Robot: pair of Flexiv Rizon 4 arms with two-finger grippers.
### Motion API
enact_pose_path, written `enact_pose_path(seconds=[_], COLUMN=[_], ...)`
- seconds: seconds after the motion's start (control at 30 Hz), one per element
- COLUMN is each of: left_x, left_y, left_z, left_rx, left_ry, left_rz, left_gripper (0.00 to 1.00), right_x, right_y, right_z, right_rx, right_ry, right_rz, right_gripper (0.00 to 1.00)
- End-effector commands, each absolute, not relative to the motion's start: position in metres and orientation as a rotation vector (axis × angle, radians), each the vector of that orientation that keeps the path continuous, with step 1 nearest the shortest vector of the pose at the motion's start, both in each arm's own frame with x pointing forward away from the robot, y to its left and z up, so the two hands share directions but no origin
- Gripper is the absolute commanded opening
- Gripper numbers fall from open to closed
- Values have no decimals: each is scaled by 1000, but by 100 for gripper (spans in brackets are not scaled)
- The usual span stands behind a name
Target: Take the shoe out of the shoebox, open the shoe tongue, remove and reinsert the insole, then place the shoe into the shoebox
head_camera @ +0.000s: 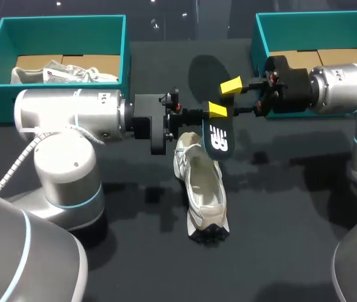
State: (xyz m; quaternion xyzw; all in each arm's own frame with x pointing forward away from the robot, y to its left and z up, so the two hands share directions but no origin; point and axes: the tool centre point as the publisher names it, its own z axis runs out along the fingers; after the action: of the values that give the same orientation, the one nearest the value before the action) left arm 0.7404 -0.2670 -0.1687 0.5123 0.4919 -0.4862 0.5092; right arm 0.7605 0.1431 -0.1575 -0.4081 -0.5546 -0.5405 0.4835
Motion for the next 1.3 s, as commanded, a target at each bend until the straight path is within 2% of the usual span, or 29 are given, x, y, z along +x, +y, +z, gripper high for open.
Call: enact_pose_path(seconds=[0.03,0.17,0.47,0.63,0.73,0.83,1.13,1.17,1.2,1.23,1.3], left_x=[736,736,734,734,735,736,737,736,736,735,733], left_y=[-269,-269,-271,-271,-270,-270,-269,-268,-266,-263,-254], left_z=[-171,-171,-173,-174,-175,-176,-178,-177,-176,-175,-172], left_rx=[1213,1201,1203,1213,1216,1216,1225,1226,1228,1231,1237], left_ry=[1186,1182,1187,1191,1195,1199,1213,1214,1215,1217,1224], left_rz=[-1163,-1166,-1172,-1174,-1173,-1171,-1160,-1158,-1154,-1150,-1140], left_gripper=[0,0,0,0,0,0,0,23,59,100,100], right_x=[755,756,760,761,762,762,763,763,763,762,762], right_y=[146,150,156,158,159,159,159,159,158,157,155], right_z=[-160,-161,-162,-163,-163,-163,-164,-164,-165,-165,-166], right_rx=[-1005,-1002,-1007,-1018,-1026,-1035,-1045,-1045,-1045,-1046,-1052], right_ry=[-1328,-1317,-1317,-1325,-1332,-1335,-1338,-1338,-1338,-1337,-1334], right_rz=[-1340,-1342,-1331,-1312,-1298,-1289,-1270,-1269,-1268,-1267,-1263], right_gripper=[49,42,36,26,10,3,0,0,0,0,0])
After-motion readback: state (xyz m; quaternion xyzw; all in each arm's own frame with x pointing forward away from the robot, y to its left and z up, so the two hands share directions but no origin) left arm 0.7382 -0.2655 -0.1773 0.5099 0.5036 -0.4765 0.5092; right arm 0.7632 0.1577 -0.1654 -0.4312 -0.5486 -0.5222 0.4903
